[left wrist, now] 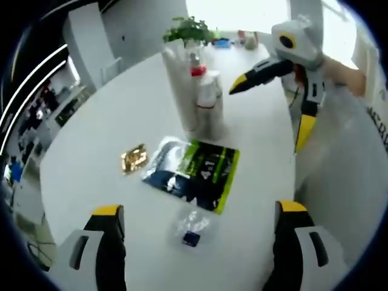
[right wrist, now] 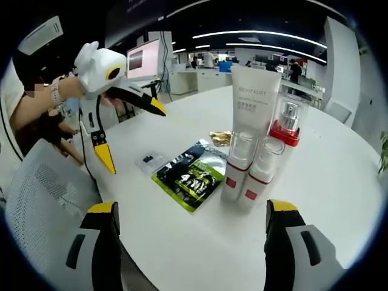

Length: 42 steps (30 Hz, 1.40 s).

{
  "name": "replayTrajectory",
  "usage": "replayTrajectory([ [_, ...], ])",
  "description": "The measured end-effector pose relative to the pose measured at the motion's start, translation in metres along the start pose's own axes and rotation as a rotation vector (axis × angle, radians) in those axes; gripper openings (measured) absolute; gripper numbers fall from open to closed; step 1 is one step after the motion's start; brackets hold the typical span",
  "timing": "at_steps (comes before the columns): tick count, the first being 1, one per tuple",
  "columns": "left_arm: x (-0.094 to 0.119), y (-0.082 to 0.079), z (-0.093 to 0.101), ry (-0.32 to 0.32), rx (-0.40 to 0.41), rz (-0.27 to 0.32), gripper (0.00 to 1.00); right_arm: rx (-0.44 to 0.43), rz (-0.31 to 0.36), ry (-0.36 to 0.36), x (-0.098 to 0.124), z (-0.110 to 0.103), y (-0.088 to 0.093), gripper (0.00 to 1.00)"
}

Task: Arrange the skincare products in the storage area until every visible bottle or jar stands upright without overlapping.

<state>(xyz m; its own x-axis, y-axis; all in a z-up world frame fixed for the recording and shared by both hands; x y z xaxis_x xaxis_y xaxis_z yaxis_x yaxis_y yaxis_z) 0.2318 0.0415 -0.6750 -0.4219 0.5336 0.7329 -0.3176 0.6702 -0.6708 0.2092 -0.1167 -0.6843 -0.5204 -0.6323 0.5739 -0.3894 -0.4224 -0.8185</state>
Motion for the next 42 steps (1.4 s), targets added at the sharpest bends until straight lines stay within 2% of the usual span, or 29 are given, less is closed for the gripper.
replayTrajectory([
  [7,0.008,-0.003,0.016,-0.019,0.099,0.061,0.99,0.003,-0.006,0.002,0.000,-0.002,0.002,1.00],
  [10,0.013,-0.008,0.024,-0.014,0.180,0.130,0.99,0.001,-0.005,0.010,0.002,0.001,0.001,1.00],
  [12,0.014,-0.005,0.026,-0.022,0.207,0.136,0.99,0.001,-0.004,0.016,0.001,0.001,0.001,1.00],
  [16,0.020,-0.002,0.027,-0.054,0.205,0.141,0.99,0.000,0.003,0.024,0.002,0.001,0.001,1.00],
  [20,0.026,-0.005,0.029,-0.063,0.228,0.173,0.99,-0.004,0.006,0.031,0.003,0.002,0.001,1.00],
  [23,0.032,-0.008,0.028,-0.098,0.239,0.187,0.99,-0.003,0.016,0.043,0.005,0.004,0.000,1.00],
  [25,0.035,-0.012,0.026,-0.110,0.262,0.219,0.99,-0.028,0.037,0.051,0.008,0.008,-0.004,1.00],
  [29,0.037,-0.014,0.028,-0.115,0.263,0.239,0.99,-0.064,0.068,0.050,0.013,0.008,-0.011,1.00],
  [32,0.036,-0.012,0.030,-0.121,0.270,0.237,0.99,-0.039,0.062,0.068,0.017,0.007,-0.012,1.00],
  [37,0.037,-0.015,0.037,-0.126,0.313,0.280,0.99,-0.036,0.053,0.075,0.021,0.004,-0.010,1.00],
  [42,0.038,-0.013,0.037,-0.147,0.306,0.278,0.99,-0.034,0.053,0.083,0.026,0.002,-0.010,1.00],
])
Point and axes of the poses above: the point that each gripper's makers call its tool centre point, and the gripper's own axes: x roughly backward along the fingers, z roughly to its right, y roughly out of its underside, the point moved 2 cm from there along x, roughly backward along the fingers
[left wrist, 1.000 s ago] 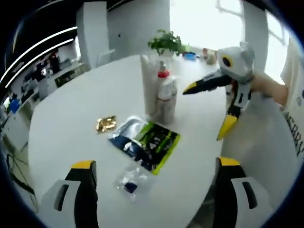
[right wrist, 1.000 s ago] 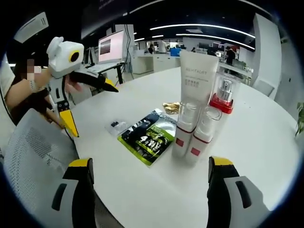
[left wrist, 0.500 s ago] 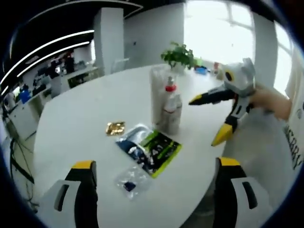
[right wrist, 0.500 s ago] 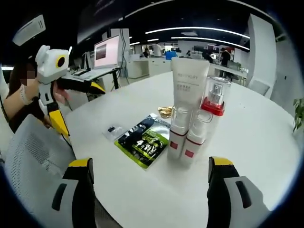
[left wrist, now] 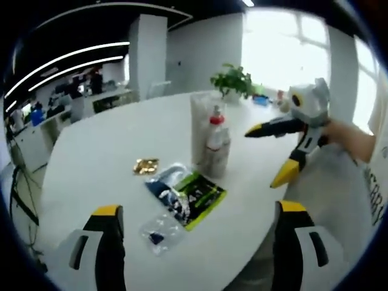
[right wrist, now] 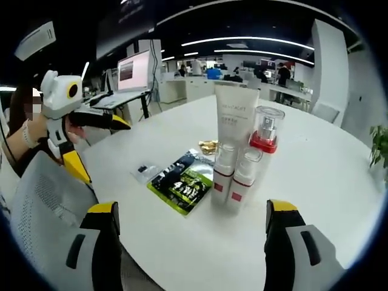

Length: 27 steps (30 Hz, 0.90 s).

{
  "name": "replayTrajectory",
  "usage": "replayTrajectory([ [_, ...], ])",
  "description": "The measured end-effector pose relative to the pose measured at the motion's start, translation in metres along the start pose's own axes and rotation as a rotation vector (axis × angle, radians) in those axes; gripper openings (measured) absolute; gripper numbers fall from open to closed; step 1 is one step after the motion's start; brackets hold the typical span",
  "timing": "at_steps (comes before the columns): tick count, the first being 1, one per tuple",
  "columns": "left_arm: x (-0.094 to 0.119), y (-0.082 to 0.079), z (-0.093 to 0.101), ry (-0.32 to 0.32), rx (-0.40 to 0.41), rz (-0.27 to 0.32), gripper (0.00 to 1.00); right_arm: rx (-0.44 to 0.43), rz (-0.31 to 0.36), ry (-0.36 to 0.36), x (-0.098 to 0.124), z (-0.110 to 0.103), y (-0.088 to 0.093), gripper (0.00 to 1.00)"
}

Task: Arrange the skincare products in the storage area until every visible bottle or jar stands upright without overlapping.

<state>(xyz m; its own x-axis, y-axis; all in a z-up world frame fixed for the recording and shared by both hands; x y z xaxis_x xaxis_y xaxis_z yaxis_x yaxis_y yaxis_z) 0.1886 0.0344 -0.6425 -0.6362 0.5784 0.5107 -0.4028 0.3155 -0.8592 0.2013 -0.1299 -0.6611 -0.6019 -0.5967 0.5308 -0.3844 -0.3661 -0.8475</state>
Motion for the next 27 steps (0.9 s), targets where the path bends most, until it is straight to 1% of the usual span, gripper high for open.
replayTrajectory([
  [2,0.002,-0.001,-0.002,-0.012,-0.001,0.004,0.99,0.005,-0.012,0.007,0.002,0.001,0.001,1.00],
  [7,0.005,-0.002,-0.006,-0.027,0.017,0.025,0.99,0.016,-0.008,0.012,0.007,0.000,-0.003,1.00],
  [11,0.008,0.001,-0.006,-0.033,0.033,0.031,0.99,0.020,-0.002,0.011,0.008,0.000,-0.006,1.00],
  [16,0.008,0.004,-0.005,-0.040,0.044,0.028,0.99,0.022,-0.022,0.010,0.010,-0.004,-0.002,1.00],
  [21,0.008,0.002,0.002,-0.049,0.055,0.032,0.99,0.022,-0.024,0.016,0.011,-0.004,-0.001,1.00],
  [23,0.008,0.003,-0.002,-0.067,0.056,0.037,0.99,0.025,-0.024,0.015,0.012,-0.004,-0.002,1.00],
  [25,0.008,0.005,-0.002,-0.060,0.048,0.028,0.99,0.028,-0.022,0.016,0.012,-0.003,-0.003,1.00],
  [27,0.008,0.004,-0.004,-0.067,0.046,0.030,0.99,0.030,-0.026,0.012,0.012,-0.003,-0.003,1.00],
])
Point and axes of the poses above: the point that each gripper's makers call its tool centre point, and the gripper's own axes: x roughly backward along the fingers, z roughly to its right, y roughly out of its underside, the point moved 2 cm from there along x, roughly backward along the fingers
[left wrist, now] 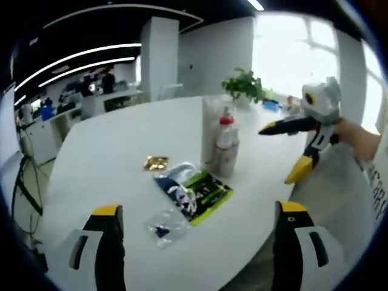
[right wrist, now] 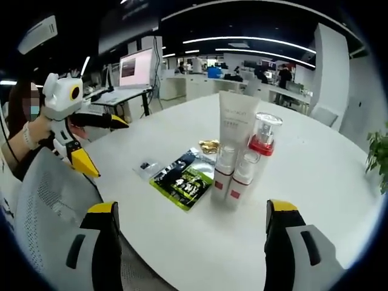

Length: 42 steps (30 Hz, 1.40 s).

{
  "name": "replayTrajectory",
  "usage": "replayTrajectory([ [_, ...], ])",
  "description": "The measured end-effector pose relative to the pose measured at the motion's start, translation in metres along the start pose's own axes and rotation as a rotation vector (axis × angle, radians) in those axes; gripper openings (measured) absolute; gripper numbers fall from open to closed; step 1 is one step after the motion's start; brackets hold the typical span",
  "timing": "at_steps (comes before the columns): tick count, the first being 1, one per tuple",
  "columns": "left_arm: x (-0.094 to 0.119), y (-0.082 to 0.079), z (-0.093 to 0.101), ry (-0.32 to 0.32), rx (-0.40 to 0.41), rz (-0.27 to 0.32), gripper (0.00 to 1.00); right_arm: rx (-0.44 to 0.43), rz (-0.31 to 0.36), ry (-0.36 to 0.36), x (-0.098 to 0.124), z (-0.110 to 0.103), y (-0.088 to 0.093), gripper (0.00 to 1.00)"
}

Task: Arrange the skincare products in the storage area until every visible bottle or jar stands upright without overlapping.

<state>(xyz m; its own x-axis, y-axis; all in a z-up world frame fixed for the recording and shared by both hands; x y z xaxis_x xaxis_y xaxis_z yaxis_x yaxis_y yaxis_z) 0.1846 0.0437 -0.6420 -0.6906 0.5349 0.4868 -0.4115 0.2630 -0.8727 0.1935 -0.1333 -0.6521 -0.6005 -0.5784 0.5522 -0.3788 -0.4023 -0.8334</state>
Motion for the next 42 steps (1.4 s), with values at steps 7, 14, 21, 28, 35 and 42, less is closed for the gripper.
replayTrajectory([
  [7,-0.003,0.000,-0.009,-0.008,-0.018,-0.011,0.99,0.006,0.003,0.002,0.000,0.000,-0.002,1.00],
  [14,-0.007,0.003,-0.007,-0.007,-0.041,-0.045,0.99,0.005,0.016,0.007,0.004,0.000,-0.007,1.00],
  [21,-0.015,0.007,-0.024,-0.021,-0.043,-0.069,0.94,0.024,0.007,0.011,0.007,-0.001,-0.009,1.00],
  [28,-0.030,0.007,-0.030,0.005,-0.090,-0.113,0.95,0.041,0.011,0.025,0.012,-0.004,-0.016,1.00],
  [35,-0.049,-0.008,-0.039,0.020,-0.142,-0.128,0.93,0.041,0.020,0.022,0.018,-0.007,-0.024,1.00],
  [42,-0.078,-0.020,-0.052,0.051,-0.232,-0.157,0.91,0.049,0.016,0.008,0.021,-0.013,-0.027,1.00],
])
Point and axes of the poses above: the point that each gripper's makers call its tool centre point, and the gripper's own axes: x roughly backward along the fingers, z roughly to its right, y roughly out of its underside, the point moved 2 cm from there along x, roughly backward along the fingers
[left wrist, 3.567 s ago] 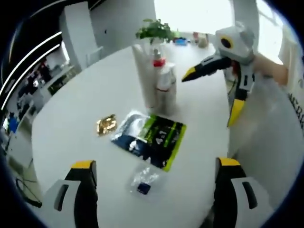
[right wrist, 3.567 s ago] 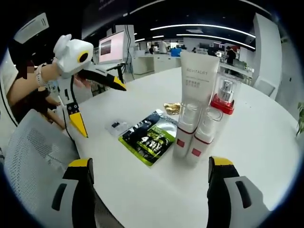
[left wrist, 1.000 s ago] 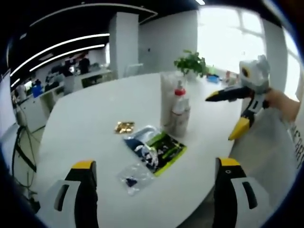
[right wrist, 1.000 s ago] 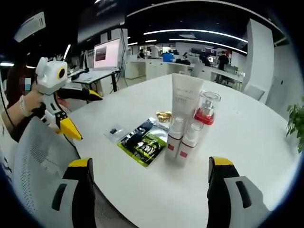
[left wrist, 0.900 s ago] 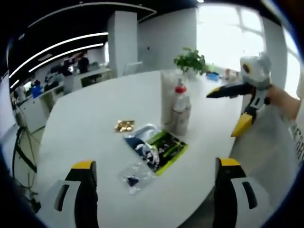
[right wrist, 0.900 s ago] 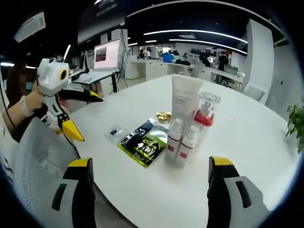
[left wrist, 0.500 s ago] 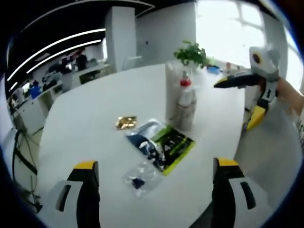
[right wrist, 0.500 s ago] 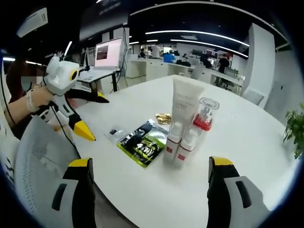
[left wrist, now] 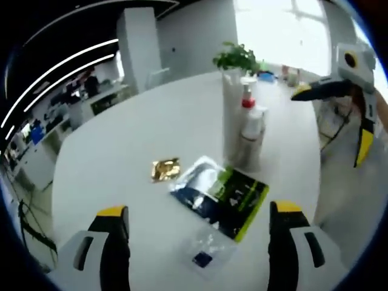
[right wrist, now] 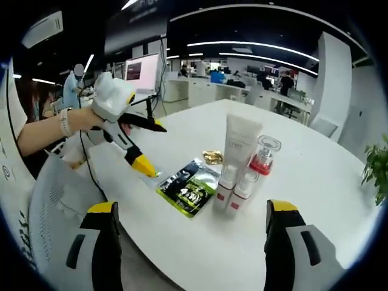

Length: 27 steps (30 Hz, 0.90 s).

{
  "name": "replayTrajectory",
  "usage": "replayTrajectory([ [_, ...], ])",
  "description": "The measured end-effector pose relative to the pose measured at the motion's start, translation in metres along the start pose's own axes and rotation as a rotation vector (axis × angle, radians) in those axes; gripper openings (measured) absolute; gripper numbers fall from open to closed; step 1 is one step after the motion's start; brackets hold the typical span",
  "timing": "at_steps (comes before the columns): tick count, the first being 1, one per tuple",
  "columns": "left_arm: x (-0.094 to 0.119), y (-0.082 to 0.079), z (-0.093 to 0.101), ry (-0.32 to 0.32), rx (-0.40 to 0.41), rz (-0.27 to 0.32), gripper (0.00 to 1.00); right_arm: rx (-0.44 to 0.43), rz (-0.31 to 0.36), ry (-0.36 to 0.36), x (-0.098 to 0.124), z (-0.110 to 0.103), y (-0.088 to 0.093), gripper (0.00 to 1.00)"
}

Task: Arrange the skincare products in the storage area until every visible bottle or jar stands upright without overlapping.

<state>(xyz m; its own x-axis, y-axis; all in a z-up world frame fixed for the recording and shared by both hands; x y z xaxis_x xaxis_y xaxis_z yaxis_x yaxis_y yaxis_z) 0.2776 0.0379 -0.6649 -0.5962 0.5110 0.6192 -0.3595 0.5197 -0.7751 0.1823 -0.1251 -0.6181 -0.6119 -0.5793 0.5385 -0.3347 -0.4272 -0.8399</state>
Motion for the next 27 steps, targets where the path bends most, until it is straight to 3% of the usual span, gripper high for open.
replayTrajectory([
  [7,-0.018,-0.013,-0.015,0.055,-0.213,-0.037,0.89,-0.013,0.003,0.017,0.002,0.004,0.001,1.00],
  [12,-0.033,-0.022,-0.025,0.085,-0.267,-0.060,0.89,-0.022,0.000,0.022,0.003,0.005,0.002,1.00],
  [15,-0.041,-0.024,-0.025,0.135,-0.335,-0.082,0.89,-0.029,-0.001,0.027,0.004,0.005,0.003,1.00],
  [17,-0.046,-0.025,-0.018,0.215,-0.389,-0.077,0.90,-0.034,-0.002,0.026,0.004,0.005,0.004,1.00],
  [27,-0.072,-0.029,-0.032,0.216,-0.291,-0.130,0.83,-0.053,-0.012,0.028,0.002,0.004,0.008,1.00],
])
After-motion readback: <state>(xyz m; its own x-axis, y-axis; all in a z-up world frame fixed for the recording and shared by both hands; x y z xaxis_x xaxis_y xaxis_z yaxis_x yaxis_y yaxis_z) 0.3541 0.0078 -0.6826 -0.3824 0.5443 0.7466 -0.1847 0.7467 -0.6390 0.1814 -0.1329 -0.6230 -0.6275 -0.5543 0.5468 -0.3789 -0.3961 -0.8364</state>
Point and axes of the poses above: the point that each gripper's makers call its tool centre point, and the gripper's own axes: x roughly backward along the fingers, z roughly to its right, y roughly out of its underside, the point moved 2 cm from there along x, roughly backward along the fingers
